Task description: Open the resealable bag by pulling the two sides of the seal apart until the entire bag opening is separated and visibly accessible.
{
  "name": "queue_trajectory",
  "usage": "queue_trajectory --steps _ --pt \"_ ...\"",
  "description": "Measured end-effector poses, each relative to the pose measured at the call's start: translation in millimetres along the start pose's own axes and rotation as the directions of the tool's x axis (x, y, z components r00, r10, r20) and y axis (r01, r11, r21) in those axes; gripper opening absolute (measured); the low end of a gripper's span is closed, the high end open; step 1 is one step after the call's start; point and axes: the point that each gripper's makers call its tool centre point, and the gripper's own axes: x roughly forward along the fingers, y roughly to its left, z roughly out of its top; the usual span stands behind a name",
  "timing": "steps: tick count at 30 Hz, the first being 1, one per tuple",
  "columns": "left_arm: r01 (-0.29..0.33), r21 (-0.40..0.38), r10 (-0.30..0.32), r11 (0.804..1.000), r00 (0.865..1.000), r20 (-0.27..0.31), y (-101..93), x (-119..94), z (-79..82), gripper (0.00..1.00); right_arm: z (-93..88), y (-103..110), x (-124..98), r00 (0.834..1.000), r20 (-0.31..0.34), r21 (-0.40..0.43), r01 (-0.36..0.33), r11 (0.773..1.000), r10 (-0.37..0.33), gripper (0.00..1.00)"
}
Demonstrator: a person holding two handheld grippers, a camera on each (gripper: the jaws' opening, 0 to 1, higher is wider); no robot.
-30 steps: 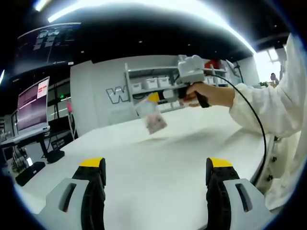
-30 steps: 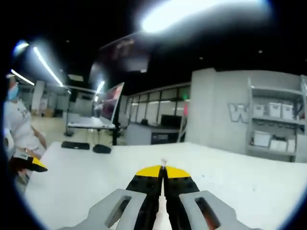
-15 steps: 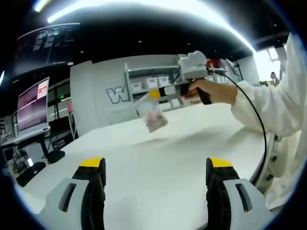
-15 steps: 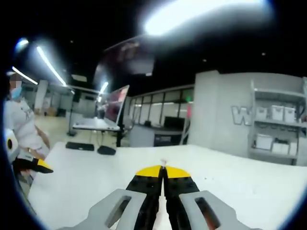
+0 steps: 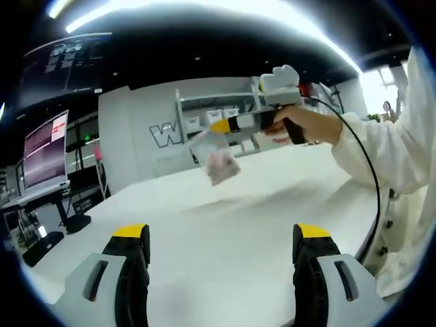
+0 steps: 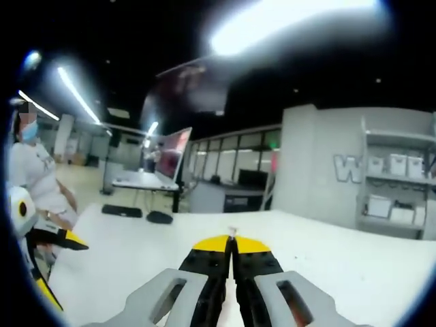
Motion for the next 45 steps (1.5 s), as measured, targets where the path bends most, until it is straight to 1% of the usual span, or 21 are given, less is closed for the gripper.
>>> queue_trajectory --steps 5,10,22,24,36,45 --pt "0.006 0.004 -0.006 1.000 1.000 -0.003 -2.2 1.3 0.2 0.85 2.4 3.7 -4.3 1.000 0.003 -0.006 -0.011 1.000 0.011 0.00" --pt "0.009 0.005 -0.009 1.000 1.000 -0.003 -3.5 0.6 0.9 0.85 4.4 6.7 -5.8 1.000 0.011 0.006 -0.022 1.000 0.022 0.00" --pt "0.009 0.006 -0.009 1.000 1.000 -0.005 -3.7 0.7 1.1 0.85 5.6 11.1 -12.9 0.999 0.016 -0.004 -0.028 1.000 0.028 0.00" --pt "0.008 0.007 -0.008 1.000 1.000 -0.005 -3.6 0.6 0.8 0.85 5.2 10.7 -14.0 1.000 0.014 -0.013 -0.024 1.000 0.025 0.00" --pt "0.011 0.010 -0.011 1.000 1.000 -0.007 -5.4 0.3 0.2 0.85 2.1 6.9 -21.2 1.000 0.014 -0.004 -0.012 1.000 0.012 0.00" --pt "0.003 0.012 -0.003 1.000 1.000 -0.009 -3.2 -1.4 -0.7 0.85 0.1 3.3 -26.6 1.000 0.016 -0.004 0.001 1.000 0.000 0.00"
